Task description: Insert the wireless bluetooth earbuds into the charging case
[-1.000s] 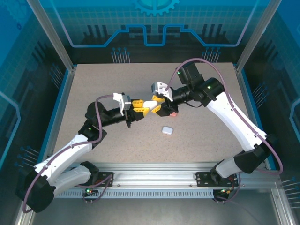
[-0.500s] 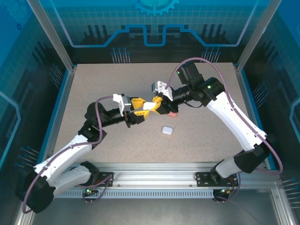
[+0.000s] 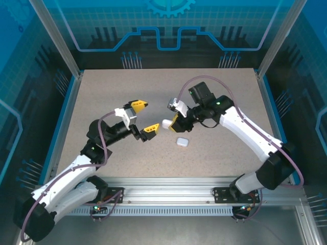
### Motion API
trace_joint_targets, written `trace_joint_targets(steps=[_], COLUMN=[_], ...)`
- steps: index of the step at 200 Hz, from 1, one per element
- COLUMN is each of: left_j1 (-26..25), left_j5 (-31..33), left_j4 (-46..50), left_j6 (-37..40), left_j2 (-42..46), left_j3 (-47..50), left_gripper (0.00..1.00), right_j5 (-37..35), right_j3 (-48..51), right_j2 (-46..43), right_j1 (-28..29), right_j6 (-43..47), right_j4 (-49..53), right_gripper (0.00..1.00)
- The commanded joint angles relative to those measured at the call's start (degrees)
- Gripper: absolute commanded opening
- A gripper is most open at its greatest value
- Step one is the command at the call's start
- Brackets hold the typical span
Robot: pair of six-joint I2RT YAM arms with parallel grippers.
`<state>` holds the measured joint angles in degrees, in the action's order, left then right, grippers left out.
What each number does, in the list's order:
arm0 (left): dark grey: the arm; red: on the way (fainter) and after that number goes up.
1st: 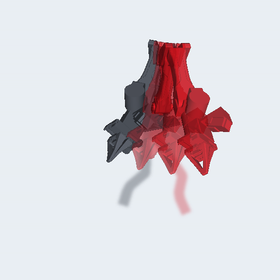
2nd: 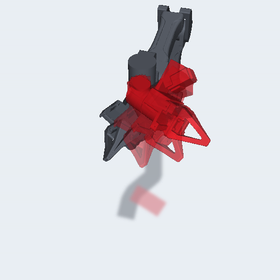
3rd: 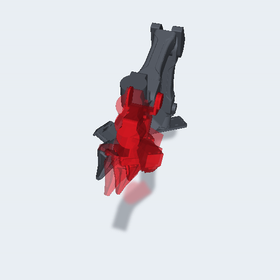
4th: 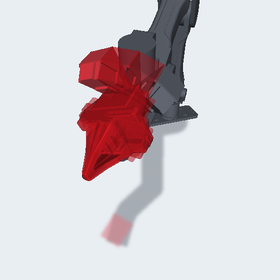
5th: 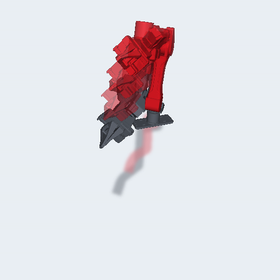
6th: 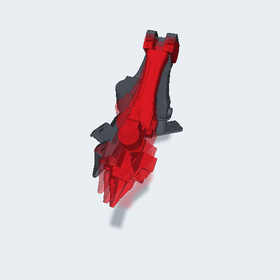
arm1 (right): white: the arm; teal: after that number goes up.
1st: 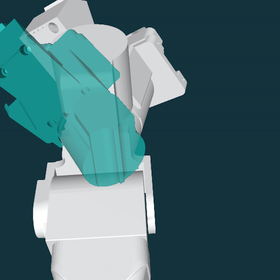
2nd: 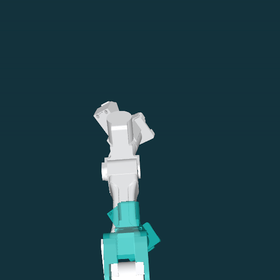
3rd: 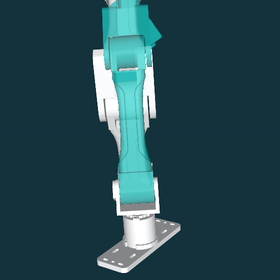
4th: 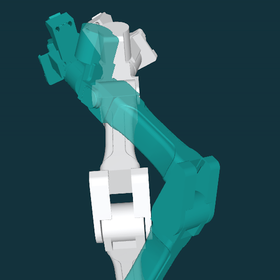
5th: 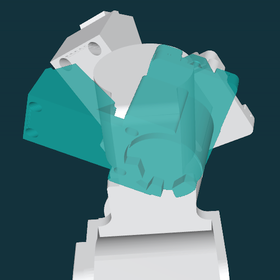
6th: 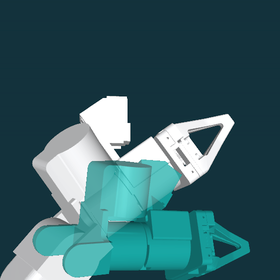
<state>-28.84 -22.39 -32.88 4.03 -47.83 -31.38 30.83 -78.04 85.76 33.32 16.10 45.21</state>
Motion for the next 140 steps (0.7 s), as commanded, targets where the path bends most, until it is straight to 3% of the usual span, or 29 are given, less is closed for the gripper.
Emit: trace_joint_targets(steps=[1, 67, 140], left_j1=[0.0, -0.1, -0.1], left_j5=[6.9, 6.7, 6.1], left_j4=[-1.6, 0.8, 1.2], left_j6=[3.0, 3.6, 3.3], left_j2=[2.5, 3.2, 3.2], left_j3=[1.8, 0.8, 0.5], left_gripper=[0.99, 0.99, 0.99], right_j5=[-0.1, -1.8, -2.5], right_j3=[1.5, -6.6, -12.3], right_j2=[7.2, 28.8, 37.1], right_j1=[-0.4, -1.0, -3.8], right_j6=[-6.4, -11.7, -12.3], right_j4=[-3.5, -3.4, 0.5], right_gripper=[0.19, 0.18, 0.18])
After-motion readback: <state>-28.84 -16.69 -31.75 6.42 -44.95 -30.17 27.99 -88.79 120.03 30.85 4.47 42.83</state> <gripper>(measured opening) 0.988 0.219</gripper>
